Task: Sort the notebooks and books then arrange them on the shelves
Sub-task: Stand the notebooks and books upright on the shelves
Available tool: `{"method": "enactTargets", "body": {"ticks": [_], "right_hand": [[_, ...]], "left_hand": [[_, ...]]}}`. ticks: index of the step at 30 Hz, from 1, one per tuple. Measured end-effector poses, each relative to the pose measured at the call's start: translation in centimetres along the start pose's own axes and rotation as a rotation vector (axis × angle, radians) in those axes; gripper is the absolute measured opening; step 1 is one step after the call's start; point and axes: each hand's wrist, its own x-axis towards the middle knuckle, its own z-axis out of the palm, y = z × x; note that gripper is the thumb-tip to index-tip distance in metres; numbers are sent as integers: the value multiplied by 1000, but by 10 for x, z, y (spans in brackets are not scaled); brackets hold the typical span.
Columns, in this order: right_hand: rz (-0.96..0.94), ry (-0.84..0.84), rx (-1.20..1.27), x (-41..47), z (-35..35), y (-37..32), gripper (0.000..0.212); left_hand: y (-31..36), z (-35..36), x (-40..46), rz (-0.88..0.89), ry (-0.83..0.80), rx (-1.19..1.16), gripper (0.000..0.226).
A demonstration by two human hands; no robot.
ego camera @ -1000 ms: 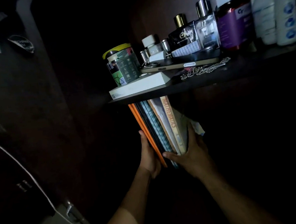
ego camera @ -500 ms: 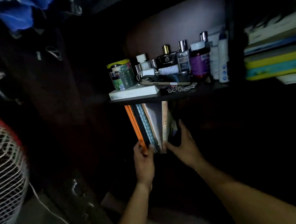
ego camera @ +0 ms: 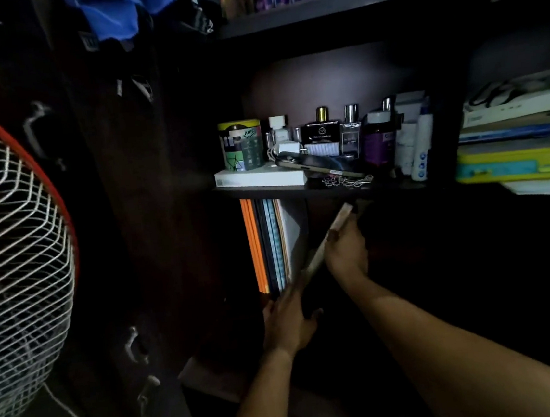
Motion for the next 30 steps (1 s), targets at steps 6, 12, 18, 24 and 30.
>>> {"method": "enactTargets", "body": {"ticks": [6,12,18,24,30], "right_hand": [[-486,-14,-60,-21,17,-7,67],[-395,-208,9,-14,35,21,63],[-157,-361,-62,-18,33,86,62],[-290,-365,-93,-8,42,93,51],[-305,-409,-26,-1,50,92,59]], "left_hand": [[1,0,3,0,-127,79,67],[10,-4,-2,-19,-129,103,49],[7,2,1,-18,-119,120,72],[8,2,-1,10,-135,175,63],[3,7,4,0,-131,200,69]]}}
